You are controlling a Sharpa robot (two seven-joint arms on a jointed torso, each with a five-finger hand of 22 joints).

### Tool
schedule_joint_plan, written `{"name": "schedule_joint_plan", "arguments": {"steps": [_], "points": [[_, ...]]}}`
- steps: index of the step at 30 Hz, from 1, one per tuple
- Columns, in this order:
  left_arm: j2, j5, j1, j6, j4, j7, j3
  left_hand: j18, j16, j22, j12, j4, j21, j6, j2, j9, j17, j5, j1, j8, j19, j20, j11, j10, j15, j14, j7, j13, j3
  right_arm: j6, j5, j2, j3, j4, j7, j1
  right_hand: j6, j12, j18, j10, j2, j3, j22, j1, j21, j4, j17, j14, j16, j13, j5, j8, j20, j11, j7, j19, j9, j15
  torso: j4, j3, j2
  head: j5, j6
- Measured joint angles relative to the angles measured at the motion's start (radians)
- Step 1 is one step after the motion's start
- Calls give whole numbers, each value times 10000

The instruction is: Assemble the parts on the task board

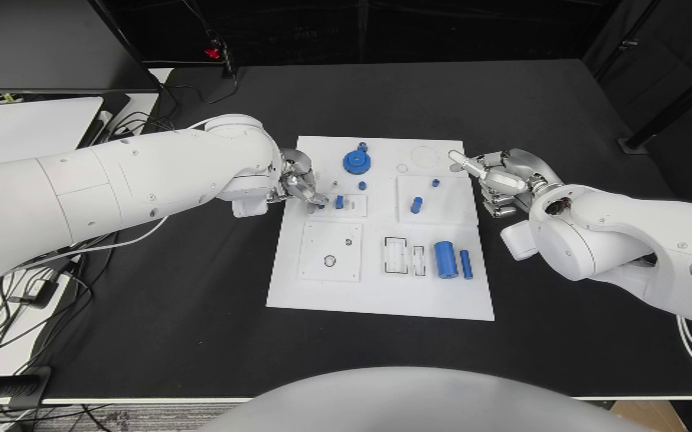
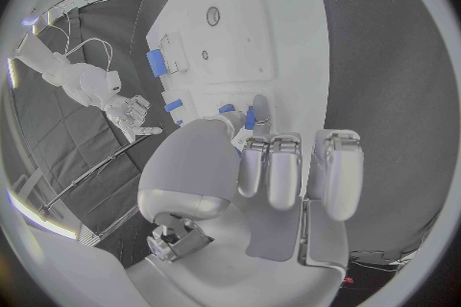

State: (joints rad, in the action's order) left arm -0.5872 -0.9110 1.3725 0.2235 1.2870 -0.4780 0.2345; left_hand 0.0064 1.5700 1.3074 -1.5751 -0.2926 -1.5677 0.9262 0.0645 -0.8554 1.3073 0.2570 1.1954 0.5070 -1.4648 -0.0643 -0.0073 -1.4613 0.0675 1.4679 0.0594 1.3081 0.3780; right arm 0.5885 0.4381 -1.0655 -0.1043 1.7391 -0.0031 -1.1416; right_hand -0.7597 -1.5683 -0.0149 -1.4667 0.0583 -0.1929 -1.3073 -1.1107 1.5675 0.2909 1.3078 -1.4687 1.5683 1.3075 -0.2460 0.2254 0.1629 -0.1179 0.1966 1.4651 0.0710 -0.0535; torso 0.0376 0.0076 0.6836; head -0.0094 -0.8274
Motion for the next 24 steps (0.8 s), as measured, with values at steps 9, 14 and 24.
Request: {"name": "schedule_joint_plan", "arguments": {"steps": [9,14,24], "points": [[45,-3,-31,32,-47,-44,12,1,0,0,0,-17,0,82,-274,-49,0,296,-1487,12,-38,38,-37,-37,0,0,-158,-1,-1430,0,0,-6,0,0,0,0,0,0,-1,0,0,0,0,0,0,0,-1,0,0,0,0,0,0,0,0,0,0,0,-2,0,0,-9,3],[56,-3,-31,37,-68,-47,11,1,0,0,0,-18,0,82,-346,-74,0,296,-1572,13,-37,37,-37,-37,0,0,-159,-1,-1712,0,0,-12,0,-2,0,1,0,0,-1,0,0,0,0,0,0,0,-1,0,0,0,0,0,0,0,0,0,0,0,-3,-1,0,-10,-8],[40,3,-31,19,-72,-62,6,0,0,0,0,-12,0,25,-399,-116,0,333,-1809,-16,-37,37,-37,-37,0,0,-175,-1,-2201,-1,0,-14,0,-3,0,1,0,0,0,0,0,-26,0,0,0,26,-2,0,0,0,0,0,0,0,0,0,0,0,-3,-1,0,-12,-12]]}}
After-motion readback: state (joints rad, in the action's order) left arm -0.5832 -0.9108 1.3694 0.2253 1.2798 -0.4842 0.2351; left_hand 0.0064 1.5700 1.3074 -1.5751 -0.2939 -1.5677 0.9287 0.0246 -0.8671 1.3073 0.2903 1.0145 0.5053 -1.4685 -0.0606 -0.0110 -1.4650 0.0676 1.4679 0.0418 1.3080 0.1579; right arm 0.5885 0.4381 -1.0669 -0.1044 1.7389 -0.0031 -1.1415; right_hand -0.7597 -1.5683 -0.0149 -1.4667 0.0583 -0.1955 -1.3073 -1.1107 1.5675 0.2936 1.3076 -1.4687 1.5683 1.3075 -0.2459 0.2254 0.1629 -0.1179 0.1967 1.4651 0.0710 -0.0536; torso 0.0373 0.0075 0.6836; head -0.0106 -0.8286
